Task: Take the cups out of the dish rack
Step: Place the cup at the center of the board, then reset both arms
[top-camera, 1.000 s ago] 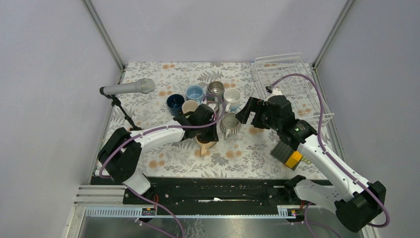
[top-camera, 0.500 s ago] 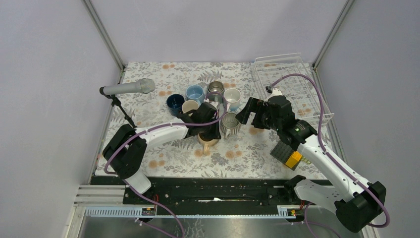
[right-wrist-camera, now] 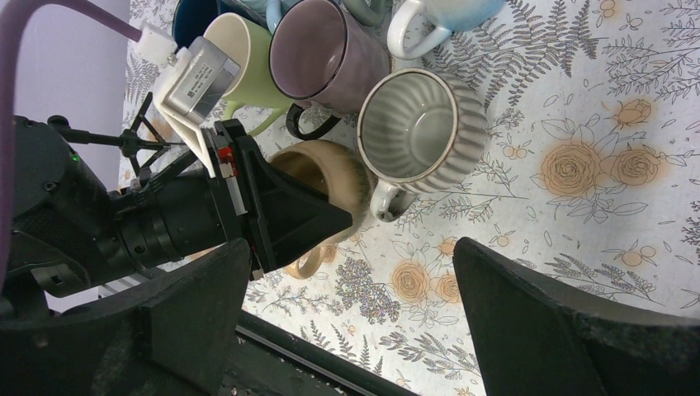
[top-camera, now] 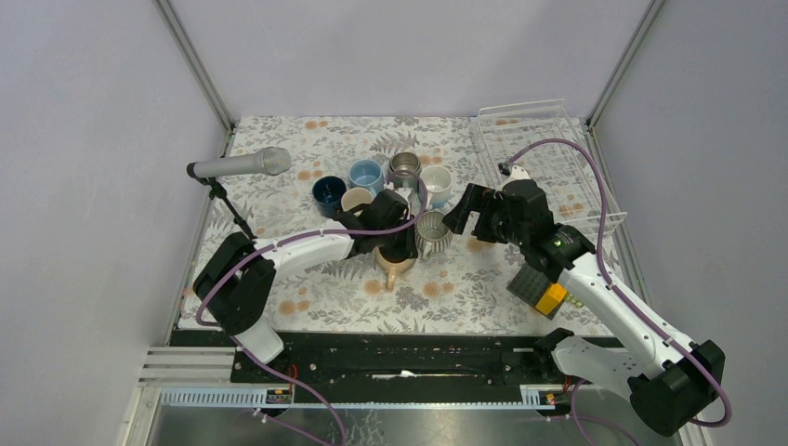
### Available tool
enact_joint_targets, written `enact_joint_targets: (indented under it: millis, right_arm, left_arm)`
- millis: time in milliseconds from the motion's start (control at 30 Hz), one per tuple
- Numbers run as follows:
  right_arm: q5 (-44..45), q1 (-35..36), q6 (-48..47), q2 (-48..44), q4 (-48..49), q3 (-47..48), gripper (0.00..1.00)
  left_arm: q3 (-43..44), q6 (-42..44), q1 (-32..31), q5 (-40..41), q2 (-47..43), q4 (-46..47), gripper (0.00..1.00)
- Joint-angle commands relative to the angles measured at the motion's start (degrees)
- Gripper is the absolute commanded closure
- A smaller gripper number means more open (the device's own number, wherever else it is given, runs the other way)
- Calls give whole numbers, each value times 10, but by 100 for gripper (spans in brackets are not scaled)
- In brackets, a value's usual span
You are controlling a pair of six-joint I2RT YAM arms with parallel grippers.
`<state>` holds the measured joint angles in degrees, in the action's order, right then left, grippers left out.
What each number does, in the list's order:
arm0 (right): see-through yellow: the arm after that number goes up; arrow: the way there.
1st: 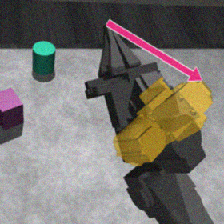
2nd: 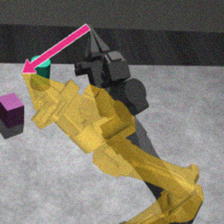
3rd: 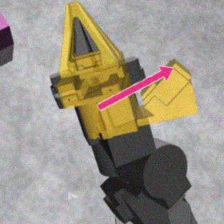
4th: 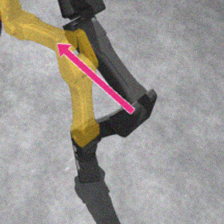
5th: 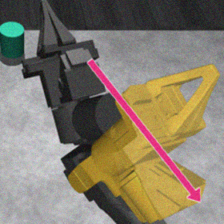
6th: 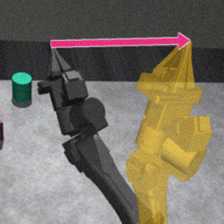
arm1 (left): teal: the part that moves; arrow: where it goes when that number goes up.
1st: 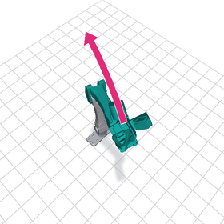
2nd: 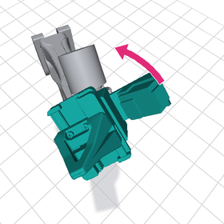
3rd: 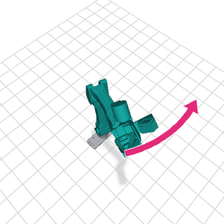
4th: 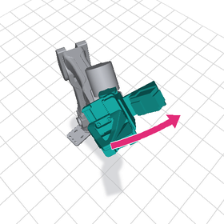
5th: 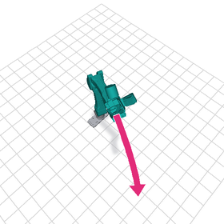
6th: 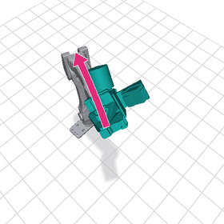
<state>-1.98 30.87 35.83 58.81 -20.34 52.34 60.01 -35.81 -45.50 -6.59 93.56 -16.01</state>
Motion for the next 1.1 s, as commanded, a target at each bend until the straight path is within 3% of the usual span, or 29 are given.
enact_joint_targets:
  millis: [0, 267, 367, 467, 567, 1067]
  right_arm:
    - [15, 2, -10, -8, 4, 26, 0]
    - [14, 2, -13, -4, 4, 36, 0]
    - [15, 2, -13, -4, 4, 41, 0]
    - [17, 2, -14, -6, 4, 45, 0]
    - [17, 2, -14, -11, 4, 51, 0]
    - [49, 2, -47, -105, 33, 53, 0]
  left_arm:
    - [35, 12, -3, 8, -19, 19, 68]
    - [52, 23, -3, 15, -50, -2, 61]
    - [56, 28, -4, 17, -70, -9, 53]
    - [58, 36, -3, 16, -95, -13, 33]
    - [59, 46, -3, 18, -121, -14, 3]
    - [44, 86, -3, 26, -249, 23, 1]
